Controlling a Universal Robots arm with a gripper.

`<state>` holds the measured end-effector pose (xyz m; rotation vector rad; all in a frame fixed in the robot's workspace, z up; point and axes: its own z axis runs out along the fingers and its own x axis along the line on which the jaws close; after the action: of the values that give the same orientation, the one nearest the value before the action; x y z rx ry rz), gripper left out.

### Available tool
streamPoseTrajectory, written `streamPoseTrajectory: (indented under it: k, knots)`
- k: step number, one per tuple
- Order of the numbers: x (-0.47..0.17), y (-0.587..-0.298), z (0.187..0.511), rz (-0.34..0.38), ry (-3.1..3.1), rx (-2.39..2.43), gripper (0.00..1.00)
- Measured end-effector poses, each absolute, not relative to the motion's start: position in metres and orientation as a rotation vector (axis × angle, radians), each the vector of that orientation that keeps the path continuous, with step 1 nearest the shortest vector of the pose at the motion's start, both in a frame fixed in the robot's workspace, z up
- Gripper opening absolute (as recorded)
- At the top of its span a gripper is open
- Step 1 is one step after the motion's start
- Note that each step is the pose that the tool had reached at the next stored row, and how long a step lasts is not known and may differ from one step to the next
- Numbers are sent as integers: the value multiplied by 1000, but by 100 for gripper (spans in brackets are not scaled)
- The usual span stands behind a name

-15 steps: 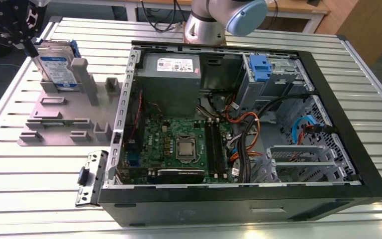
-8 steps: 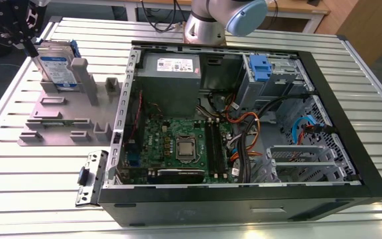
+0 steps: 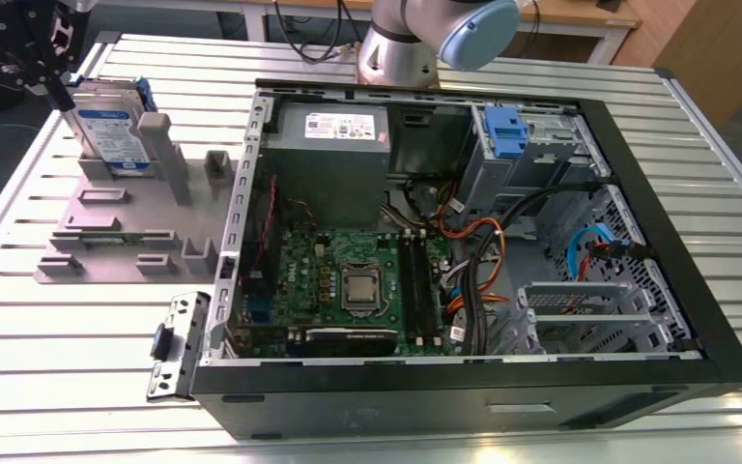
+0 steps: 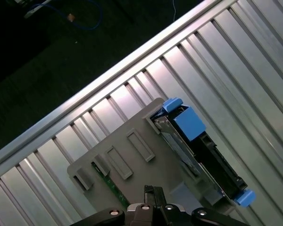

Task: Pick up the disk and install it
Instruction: 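Pick up the disk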

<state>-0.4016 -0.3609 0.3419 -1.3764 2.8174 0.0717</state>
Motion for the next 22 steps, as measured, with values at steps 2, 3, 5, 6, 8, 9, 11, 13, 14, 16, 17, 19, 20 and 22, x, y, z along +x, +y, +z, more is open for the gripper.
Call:
streamPoseTrajectory:
  k: [2, 3, 5, 6, 8, 9, 11, 13, 14, 16, 17, 19, 20, 22]
  knots:
    - [-402, -361, 342, 72, 2815, -1380, 10]
    - [-402, -361, 342, 72, 2815, -1382, 10]
    - [-402, -361, 342, 72, 2813, -1386, 10]
    - [-402, -361, 342, 72, 2812, -1388, 10]
    - [-402, -361, 342, 72, 2810, -1392, 10]
    - [-402, -361, 342, 72, 2809, -1394, 10]
    - [-402, -361, 342, 72, 2807, -1399, 10]
    - [-402, -361, 342, 72, 2805, -1403, 10]
    - [-402, -361, 342, 72, 2804, -1405, 10]
    - [-402, -361, 342, 72, 2802, -1408, 10]
    - [-402, -361, 342, 72, 2801, -1411, 10]
    - [-402, -361, 342, 72, 2799, -1415, 10]
    - [-402, -361, 342, 72, 2798, -1417, 10]
    - [-402, -361, 342, 72, 2796, -1421, 10]
